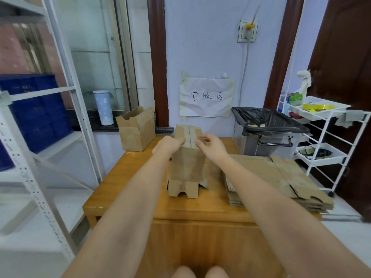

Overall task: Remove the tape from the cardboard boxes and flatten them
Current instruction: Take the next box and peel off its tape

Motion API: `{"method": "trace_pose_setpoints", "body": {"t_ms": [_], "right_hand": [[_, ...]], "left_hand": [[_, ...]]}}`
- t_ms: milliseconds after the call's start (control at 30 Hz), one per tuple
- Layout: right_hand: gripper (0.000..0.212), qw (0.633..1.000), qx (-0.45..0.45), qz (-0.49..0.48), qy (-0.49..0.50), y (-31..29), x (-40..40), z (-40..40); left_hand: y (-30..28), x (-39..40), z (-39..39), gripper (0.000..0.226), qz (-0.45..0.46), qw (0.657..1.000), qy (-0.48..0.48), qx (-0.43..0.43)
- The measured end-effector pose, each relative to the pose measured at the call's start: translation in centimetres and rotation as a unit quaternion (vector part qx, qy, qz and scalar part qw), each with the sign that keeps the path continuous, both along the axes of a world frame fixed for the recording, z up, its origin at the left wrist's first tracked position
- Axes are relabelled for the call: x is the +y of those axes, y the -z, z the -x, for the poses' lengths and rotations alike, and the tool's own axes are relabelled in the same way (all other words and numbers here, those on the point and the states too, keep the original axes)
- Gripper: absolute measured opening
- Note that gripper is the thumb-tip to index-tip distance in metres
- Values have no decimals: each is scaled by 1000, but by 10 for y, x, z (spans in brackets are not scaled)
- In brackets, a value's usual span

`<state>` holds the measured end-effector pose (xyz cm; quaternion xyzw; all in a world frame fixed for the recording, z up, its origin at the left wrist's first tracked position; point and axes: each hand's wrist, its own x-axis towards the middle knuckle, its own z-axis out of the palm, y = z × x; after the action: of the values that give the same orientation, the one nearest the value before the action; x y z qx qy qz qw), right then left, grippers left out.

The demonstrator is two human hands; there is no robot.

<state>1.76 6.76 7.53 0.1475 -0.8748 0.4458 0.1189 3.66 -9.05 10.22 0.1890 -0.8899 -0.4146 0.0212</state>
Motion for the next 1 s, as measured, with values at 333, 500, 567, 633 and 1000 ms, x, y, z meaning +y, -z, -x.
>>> {"method": "trace_pose_setpoints", "body": {"t_ms": [333,500,567,633,1000], "right_hand": [[76,942,72,-312,-101,8,36,-3],[73,906,164,-384,-65,22,25,-3],[67,900,184,-391,-48,24,20,-4],[65,900,188,-390,-49,22,18,-3],[56,888,208,-402,-83,19,21,-1]], "left_hand": [[42,10,5,76,-3,1000,7,2],[41,13,7,40,218,963,33,155],[42,16,4,18,268,934,62,228],[48,17,0,14,278,912,92,287],[64,-24,-19,50,338,844,292,297]]}}
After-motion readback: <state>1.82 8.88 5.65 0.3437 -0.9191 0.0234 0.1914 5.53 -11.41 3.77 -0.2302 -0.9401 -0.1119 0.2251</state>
